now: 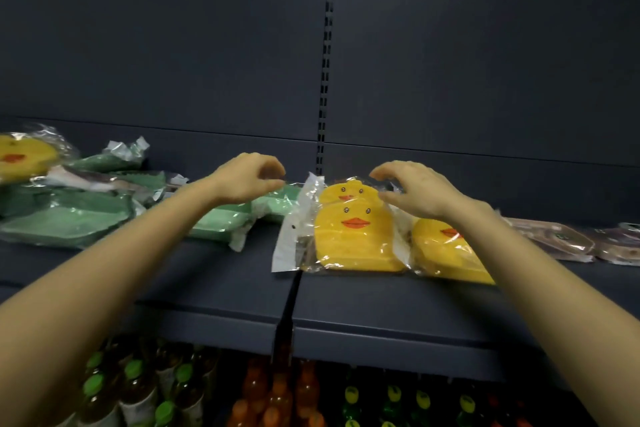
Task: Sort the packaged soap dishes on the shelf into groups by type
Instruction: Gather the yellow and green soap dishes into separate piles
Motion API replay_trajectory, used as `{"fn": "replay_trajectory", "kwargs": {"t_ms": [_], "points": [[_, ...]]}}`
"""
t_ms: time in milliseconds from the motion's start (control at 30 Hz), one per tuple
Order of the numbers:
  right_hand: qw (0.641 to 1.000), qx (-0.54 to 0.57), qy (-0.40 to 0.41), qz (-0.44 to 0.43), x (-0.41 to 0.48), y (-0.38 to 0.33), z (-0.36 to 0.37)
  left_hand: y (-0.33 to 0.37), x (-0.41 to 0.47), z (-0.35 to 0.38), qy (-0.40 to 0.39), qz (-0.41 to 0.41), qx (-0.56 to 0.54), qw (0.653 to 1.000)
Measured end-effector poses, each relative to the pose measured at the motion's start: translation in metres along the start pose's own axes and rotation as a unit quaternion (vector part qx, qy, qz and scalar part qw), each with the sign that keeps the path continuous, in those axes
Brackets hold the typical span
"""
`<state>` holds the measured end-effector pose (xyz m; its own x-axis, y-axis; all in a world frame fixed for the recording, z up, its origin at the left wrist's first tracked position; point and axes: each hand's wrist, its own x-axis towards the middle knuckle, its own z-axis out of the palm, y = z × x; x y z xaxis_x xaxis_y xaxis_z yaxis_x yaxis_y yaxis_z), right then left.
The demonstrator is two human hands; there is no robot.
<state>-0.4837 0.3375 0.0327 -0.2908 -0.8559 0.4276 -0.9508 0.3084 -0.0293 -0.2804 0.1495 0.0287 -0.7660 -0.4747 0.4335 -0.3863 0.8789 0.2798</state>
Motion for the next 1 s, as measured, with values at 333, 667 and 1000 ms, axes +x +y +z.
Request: {"fn": "replay_trajectory", "kwargs": {"t_ms": [333,667,1000], "points": [[0.997,0.058,-0.016,-0.039,0.057,-0.102,0.035,-0.116,-0.045,-0.064,0.021,-0.072,0.035,0.997],[0.997,0.052,-0.054,0.023,0.110,-0.193,0.080,-0.216,-0.049,-0.099,-0.011,-0.032,0.029,0.999],[0.994,-0.068,-0.050,0.076,0.132,-0.241,0.129,-0.291,-0.059,-0.129,-0.010,-0.021,0.024,0.999]]}}
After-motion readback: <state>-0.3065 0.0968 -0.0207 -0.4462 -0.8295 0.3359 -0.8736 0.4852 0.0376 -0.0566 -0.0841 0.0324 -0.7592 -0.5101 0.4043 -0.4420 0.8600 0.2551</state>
